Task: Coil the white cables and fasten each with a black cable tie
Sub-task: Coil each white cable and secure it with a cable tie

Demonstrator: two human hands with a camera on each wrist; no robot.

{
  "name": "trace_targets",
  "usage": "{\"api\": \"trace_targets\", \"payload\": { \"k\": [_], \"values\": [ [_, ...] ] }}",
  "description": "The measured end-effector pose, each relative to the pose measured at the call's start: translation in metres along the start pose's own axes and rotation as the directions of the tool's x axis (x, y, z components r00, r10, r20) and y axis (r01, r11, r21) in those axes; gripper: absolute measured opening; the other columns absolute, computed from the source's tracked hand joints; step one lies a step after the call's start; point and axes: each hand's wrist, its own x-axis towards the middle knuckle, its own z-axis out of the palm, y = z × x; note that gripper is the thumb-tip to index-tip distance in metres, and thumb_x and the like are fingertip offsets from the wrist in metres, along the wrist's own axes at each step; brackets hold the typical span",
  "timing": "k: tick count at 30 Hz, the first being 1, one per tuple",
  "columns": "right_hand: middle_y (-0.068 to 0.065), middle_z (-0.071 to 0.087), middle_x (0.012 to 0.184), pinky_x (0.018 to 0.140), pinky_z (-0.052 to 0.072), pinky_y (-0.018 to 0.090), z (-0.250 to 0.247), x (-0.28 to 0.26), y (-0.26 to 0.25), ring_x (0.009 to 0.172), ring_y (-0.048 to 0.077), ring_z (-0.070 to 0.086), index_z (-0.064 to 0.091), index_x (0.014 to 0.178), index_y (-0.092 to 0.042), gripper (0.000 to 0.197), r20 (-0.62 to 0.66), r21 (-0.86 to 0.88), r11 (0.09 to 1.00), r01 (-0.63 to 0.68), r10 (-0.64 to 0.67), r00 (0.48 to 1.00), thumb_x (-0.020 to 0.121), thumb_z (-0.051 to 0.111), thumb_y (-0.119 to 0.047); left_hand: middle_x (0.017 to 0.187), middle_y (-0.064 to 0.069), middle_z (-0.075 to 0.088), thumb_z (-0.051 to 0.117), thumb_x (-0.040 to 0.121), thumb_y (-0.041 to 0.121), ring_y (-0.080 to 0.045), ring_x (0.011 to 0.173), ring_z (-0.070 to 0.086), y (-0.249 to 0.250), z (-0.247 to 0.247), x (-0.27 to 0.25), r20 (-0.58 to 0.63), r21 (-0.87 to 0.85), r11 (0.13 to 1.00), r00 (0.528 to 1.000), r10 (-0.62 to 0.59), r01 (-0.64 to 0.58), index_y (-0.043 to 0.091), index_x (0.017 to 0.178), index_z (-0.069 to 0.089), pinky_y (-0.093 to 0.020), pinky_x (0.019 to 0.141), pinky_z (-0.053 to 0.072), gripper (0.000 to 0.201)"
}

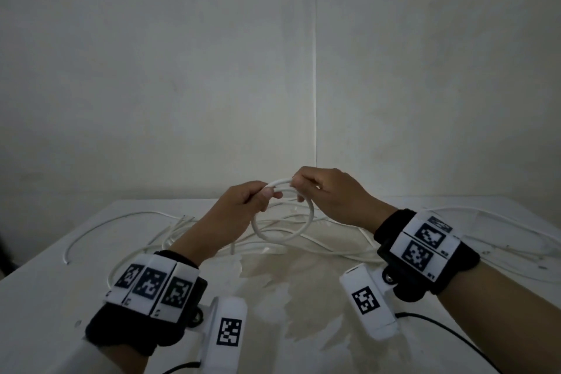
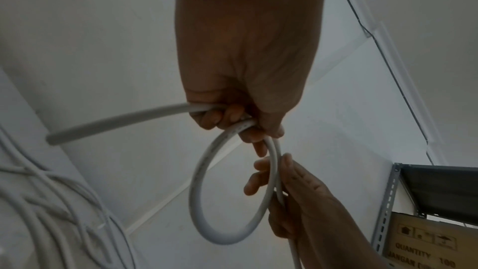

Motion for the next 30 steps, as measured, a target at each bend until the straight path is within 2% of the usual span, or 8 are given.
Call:
{"api": "trace_targets", "payload": {
  "k": [4,6,10,14,17,21,28,30],
  "values": [
    [-0.015,0.063,0.066,0.062,0.037,0.026,0.004,0.002,-0.006,0.061,0.007,0.045,0.062,0.084,-0.025,0.027,0.058,0.202,0.979,0.006,-0.018,0.998,0.097,0.039,-0.032,0.060,0.028,0.056,0.041,0.097,0.016,0.009,0.061,0.049,0.002,-0.005,-0.002,-0.002,0.001,1.000,1.000,0.005,-0.005,0.015,0.078,0.061,-0.004,0.060,0.036,0.028],
    [-0.010,0.061,0.063,0.063,0.038,0.028,0.005,0.004,-0.007,0.063,0.014,0.046,0.064,0.086,-0.018,0.026,0.065,0.248,0.969,0.003,-0.020,0.998,0.097,0.042,-0.027,0.053,0.027,0.051,0.042,0.097,0.017,0.007,0.054,0.046,0.000,-0.006,-0.002,-0.003,-0.005,1.000,1.000,-0.010,0.010,0.020,0.078,0.061,-0.007,0.057,0.035,0.027],
    [-0.009,0.059,0.061,0.066,0.044,0.031,0.000,0.006,-0.005,0.068,0.026,0.055,0.059,0.066,-0.025,0.033,-0.044,0.314,0.949,-0.013,0.028,0.999,0.096,0.046,-0.021,0.049,0.022,0.052,0.047,0.095,0.021,0.002,0.047,0.043,-0.006,-0.014,-0.003,-0.039,0.008,0.997,0.997,-0.071,0.071,0.023,0.085,0.064,-0.011,0.053,0.034,0.020],
    [-0.011,0.060,0.061,0.054,0.036,0.011,0.006,0.005,-0.003,0.053,-0.003,0.048,0.057,0.065,-0.022,0.033,-0.043,0.345,0.937,-0.043,0.061,0.997,0.096,0.045,-0.020,0.063,0.012,0.057,0.049,0.095,0.020,0.004,0.047,0.044,-0.005,-0.014,-0.007,-0.001,0.092,0.994,0.998,-0.060,0.060,0.008,0.093,0.065,-0.007,0.050,0.034,0.020],
    [-0.010,0.061,0.061,0.050,0.035,0.013,0.010,0.006,-0.004,0.046,0.001,0.040,0.060,0.075,-0.023,0.027,-0.039,0.368,0.928,-0.060,0.079,0.996,0.097,0.045,-0.022,0.069,0.006,0.057,0.045,0.096,0.025,0.004,0.054,0.048,-0.008,-0.013,-0.004,-0.032,0.219,0.975,0.999,-0.014,0.020,0.003,0.091,0.063,-0.010,0.055,0.037,0.028],
    [-0.011,0.065,0.073,0.067,0.042,0.030,0.010,0.007,-0.009,0.069,0.022,0.051,0.059,0.080,-0.031,0.025,0.002,0.280,0.960,-0.013,0.013,1.000,0.097,0.040,-0.031,0.066,0.008,0.051,0.041,0.097,0.025,-0.005,0.060,0.046,-0.008,-0.019,-0.002,-0.010,0.288,0.957,1.000,0.026,-0.022,0.012,0.094,0.059,-0.014,0.057,0.036,0.023],
    [-0.010,0.067,0.071,0.066,0.039,0.026,0.011,0.007,-0.011,0.066,0.013,0.048,0.062,0.079,-0.018,0.030,0.056,0.303,0.952,-0.042,0.026,0.998,0.098,0.039,-0.024,0.065,0.011,0.051,0.040,0.098,0.026,0.005,0.059,0.050,-0.005,-0.018,-0.005,0.015,0.360,0.930,0.997,0.078,-0.078,0.025,0.110,0.057,-0.010,0.058,0.037,0.021],
    [-0.008,0.068,0.071,0.056,0.036,0.016,0.011,0.007,-0.012,0.052,0.004,0.042,0.062,0.081,-0.016,0.029,0.079,0.330,0.942,-0.062,0.038,0.996,0.098,0.039,-0.022,0.066,0.012,0.051,0.040,0.098,0.027,0.005,0.060,0.050,-0.007,-0.017,-0.005,-0.003,0.388,0.919,0.997,0.077,-0.070,0.022,0.114,0.058,-0.010,0.058,0.037,0.025]
  ]
}}
